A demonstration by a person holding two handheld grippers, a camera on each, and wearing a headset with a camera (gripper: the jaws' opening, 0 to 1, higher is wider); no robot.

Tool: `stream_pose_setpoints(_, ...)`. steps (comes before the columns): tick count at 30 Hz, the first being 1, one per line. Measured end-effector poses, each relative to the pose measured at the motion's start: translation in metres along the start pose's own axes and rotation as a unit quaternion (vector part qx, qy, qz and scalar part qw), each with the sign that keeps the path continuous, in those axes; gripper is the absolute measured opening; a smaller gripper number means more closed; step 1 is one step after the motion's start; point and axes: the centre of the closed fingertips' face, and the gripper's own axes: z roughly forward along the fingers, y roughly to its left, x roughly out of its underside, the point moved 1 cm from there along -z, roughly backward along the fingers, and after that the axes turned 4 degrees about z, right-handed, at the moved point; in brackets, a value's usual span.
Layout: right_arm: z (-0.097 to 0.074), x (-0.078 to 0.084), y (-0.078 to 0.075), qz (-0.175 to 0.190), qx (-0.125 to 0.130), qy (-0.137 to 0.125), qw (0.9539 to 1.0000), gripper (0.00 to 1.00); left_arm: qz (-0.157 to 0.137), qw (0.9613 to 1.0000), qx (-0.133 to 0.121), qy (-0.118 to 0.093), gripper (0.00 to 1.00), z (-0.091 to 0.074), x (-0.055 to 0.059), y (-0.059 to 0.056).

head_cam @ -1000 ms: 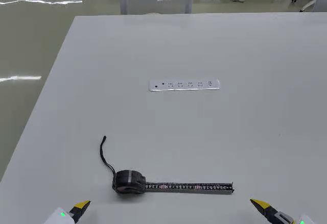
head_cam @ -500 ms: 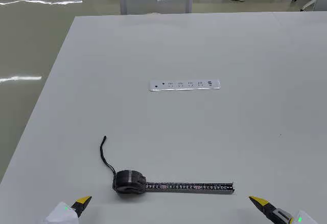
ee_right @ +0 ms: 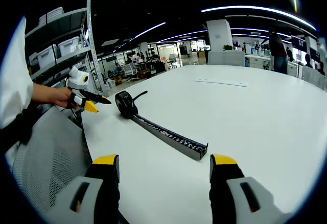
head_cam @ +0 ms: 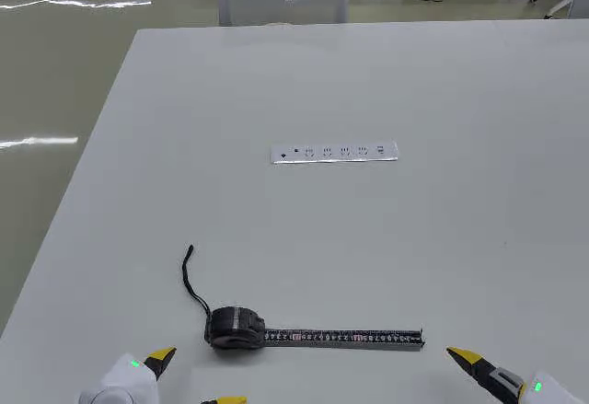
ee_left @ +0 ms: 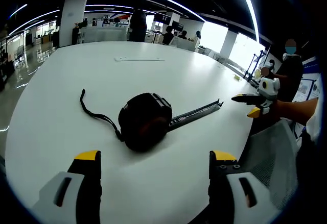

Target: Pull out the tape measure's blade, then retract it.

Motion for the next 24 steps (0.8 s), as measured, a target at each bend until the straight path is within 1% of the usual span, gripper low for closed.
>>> stream_pose_setpoints(2, 0.001, -0.001, -0.001, 0.000, -0.001, 0.000, 1.0000, 0.72, -0.005, 1.0000, 0.000, -0.002, 0.85, 0.001, -0.001, 0.000)
stream_pose_setpoints(6, 0.002, -0.002, -0.002, -0.002, -0.005, -0.001, 1.0000, 0.70, -0.007, 1.0000, -0.004, -0.002, 0.85, 0.003, -0.003, 0.000)
stream_pose_setpoints(11, 0.004, -0.002, -0.002, -0.003, -0.008, 0.002, 1.0000, 0.70, -0.015, 0.9998, -0.013, -0.001, 0.85, 0.004, -0.005, 0.003)
stream_pose_setpoints(14, 0.004, -0.002, -0.004, -0.003, -0.008, 0.002, 1.0000, 0.70, -0.020, 0.9997, -0.013, 0.000, 0.84, 0.005, -0.005, 0.003)
stream_pose_setpoints(15, 0.005, -0.003, -0.005, -0.002, -0.007, 0.003, 1.0000, 0.70, -0.023, 0.9996, -0.018, 0.001, 0.84, 0.005, -0.006, 0.004)
stream_pose_setpoints(18, 0.007, -0.005, -0.008, -0.001, -0.006, 0.000, 1.0000, 0.70, -0.033, 0.9993, -0.017, -0.002, 0.84, 0.007, -0.007, 0.003)
stream_pose_setpoints(20, 0.008, -0.006, -0.009, -0.001, -0.007, -0.002, 1.0000, 0.70, -0.035, 0.9991, -0.022, -0.001, 0.85, 0.008, -0.008, 0.005)
stream_pose_setpoints(24, 0.009, -0.005, -0.013, 0.000, -0.008, 0.002, 1.0000, 0.70, -0.044, 0.9988, -0.024, 0.001, 0.85, 0.010, -0.010, 0.004)
